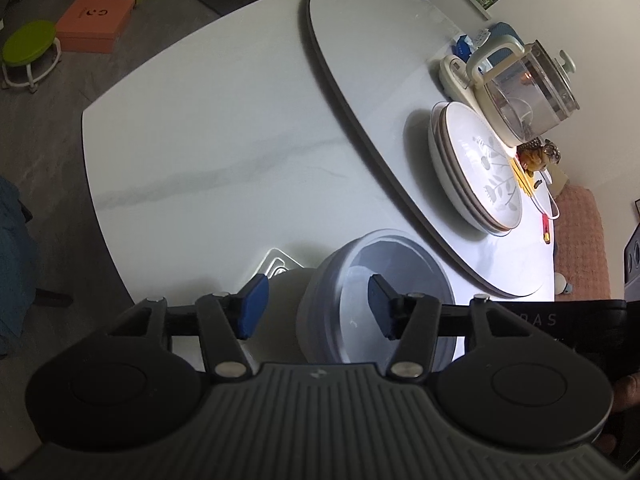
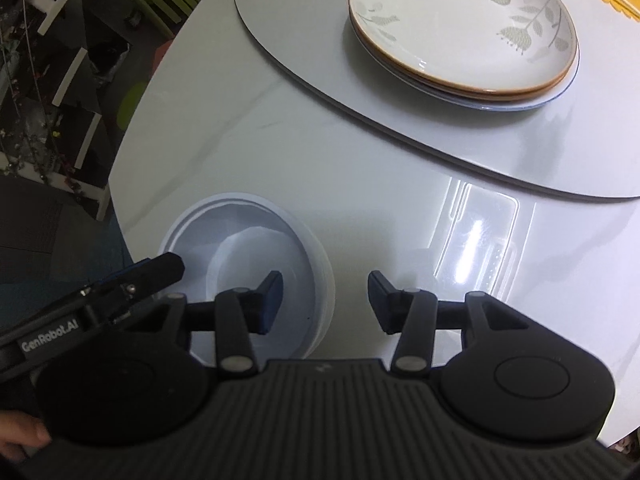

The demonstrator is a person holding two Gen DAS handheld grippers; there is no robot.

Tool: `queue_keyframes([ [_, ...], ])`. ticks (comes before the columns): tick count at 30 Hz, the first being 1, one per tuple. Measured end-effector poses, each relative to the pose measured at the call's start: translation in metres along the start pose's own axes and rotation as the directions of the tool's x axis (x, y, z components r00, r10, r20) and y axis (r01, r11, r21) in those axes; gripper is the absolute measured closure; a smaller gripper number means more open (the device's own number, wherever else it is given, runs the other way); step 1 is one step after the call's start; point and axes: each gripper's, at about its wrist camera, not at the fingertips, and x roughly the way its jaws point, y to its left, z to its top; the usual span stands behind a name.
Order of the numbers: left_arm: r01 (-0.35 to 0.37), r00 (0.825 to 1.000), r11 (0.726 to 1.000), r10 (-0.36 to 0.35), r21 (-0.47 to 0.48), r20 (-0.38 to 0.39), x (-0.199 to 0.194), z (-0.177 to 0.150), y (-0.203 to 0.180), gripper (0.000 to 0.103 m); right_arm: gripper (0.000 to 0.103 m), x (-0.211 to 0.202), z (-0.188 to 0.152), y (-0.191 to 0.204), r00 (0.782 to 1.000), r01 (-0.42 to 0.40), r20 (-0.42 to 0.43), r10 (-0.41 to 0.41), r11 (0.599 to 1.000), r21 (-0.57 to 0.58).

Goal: Organize plates and bowls
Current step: 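Carry the lavender-rimmed bowl with both grippers toward the leaf-pattern plate stack, then carry the bowl over the plate stack beside the kettle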

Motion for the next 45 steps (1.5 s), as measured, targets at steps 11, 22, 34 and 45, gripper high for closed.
queue_keyframes([
  [11,0.026,1.000,0.999,-0.026,-0.034,-0.015,0.021,-0.014,0.001,0.045,0.054,0.019,-0.002,0.001,0.998,-0.062,-0.018,0.063,0.997,0.044],
  [22,0.056,0.998,0.995,-0.057,-0.080,-0.012,0.028,-0.026,0.009,0.062,0.063,0.027,-0.002,-0.002,0.996,-0.088,-0.021,0.088,0.996,0.021],
  [34,0.071,0.997,0.991,-0.068,-0.114,0.022,0.025,-0.030,0.015,0.068,0.068,0.029,-0.001,-0.002,0.993,-0.120,-0.003,0.120,0.993,0.017],
  [45,0.067,0.997,0.991,-0.062,-0.116,0.049,0.002,-0.023,0.006,0.068,0.072,0.005,-0.001,-0.003,0.987,-0.158,0.030,0.157,0.987,0.026],
])
